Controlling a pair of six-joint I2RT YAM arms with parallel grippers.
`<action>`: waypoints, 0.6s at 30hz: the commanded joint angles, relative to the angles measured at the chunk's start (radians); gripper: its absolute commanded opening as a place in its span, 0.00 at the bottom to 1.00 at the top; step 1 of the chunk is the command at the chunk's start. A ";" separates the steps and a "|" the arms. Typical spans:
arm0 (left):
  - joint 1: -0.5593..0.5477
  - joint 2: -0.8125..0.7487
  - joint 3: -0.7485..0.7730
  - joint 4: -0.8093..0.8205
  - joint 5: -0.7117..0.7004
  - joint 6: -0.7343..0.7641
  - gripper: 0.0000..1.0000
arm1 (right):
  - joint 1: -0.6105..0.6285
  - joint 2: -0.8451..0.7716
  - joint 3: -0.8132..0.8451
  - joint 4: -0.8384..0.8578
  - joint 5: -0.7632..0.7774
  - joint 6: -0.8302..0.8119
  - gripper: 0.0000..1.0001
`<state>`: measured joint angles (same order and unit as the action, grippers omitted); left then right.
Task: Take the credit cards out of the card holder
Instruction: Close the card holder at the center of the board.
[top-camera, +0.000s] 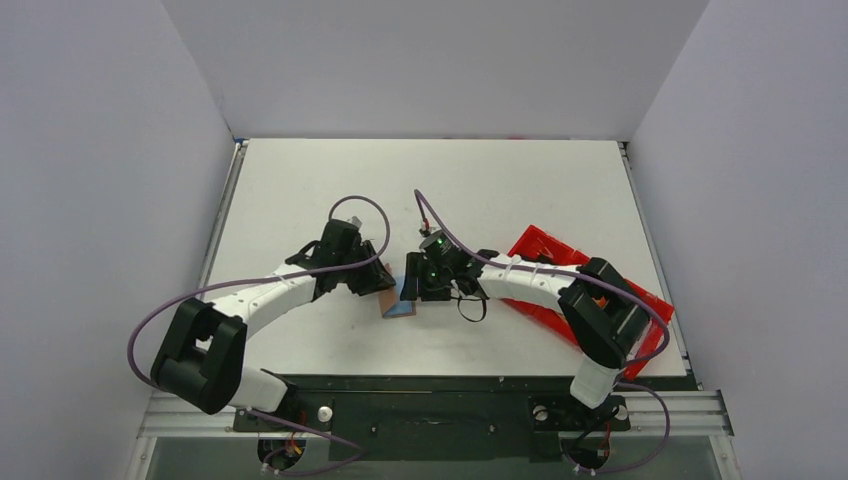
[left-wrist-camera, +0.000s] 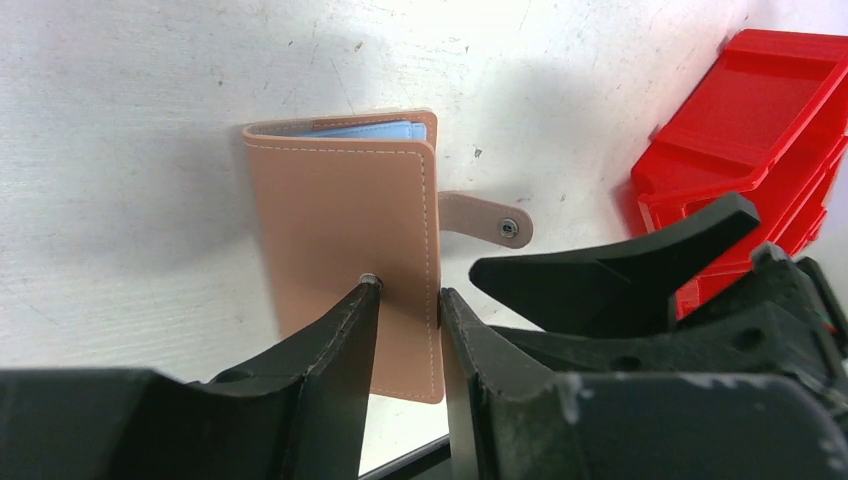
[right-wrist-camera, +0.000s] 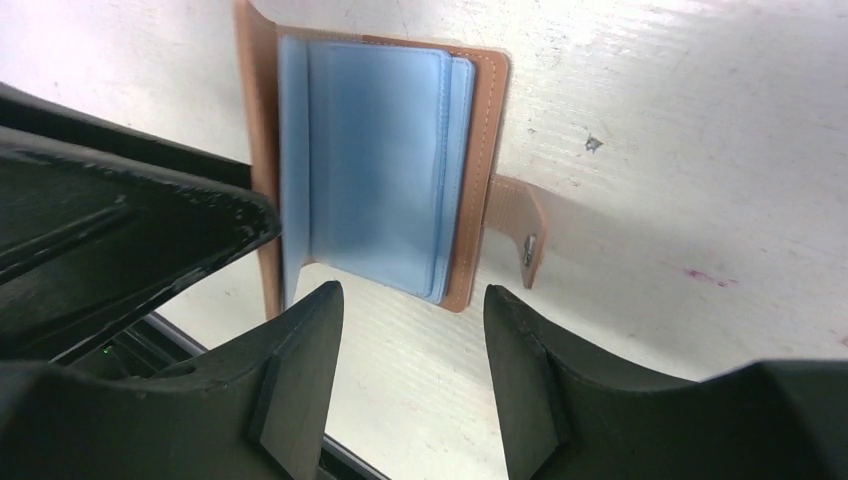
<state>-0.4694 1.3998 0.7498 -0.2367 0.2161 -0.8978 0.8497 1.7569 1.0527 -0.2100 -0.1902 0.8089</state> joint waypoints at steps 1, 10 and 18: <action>-0.012 0.023 0.047 -0.013 -0.023 0.019 0.30 | -0.015 -0.092 -0.024 0.016 0.042 0.004 0.50; -0.030 0.075 0.070 0.005 -0.018 0.023 0.40 | -0.021 -0.162 -0.059 -0.037 0.134 -0.004 0.49; -0.042 0.124 0.079 0.028 -0.018 0.019 0.48 | -0.020 -0.177 -0.068 -0.051 0.164 -0.006 0.49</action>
<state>-0.5030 1.4990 0.7887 -0.2337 0.2127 -0.8925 0.8364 1.6135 0.9852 -0.2626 -0.0738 0.8085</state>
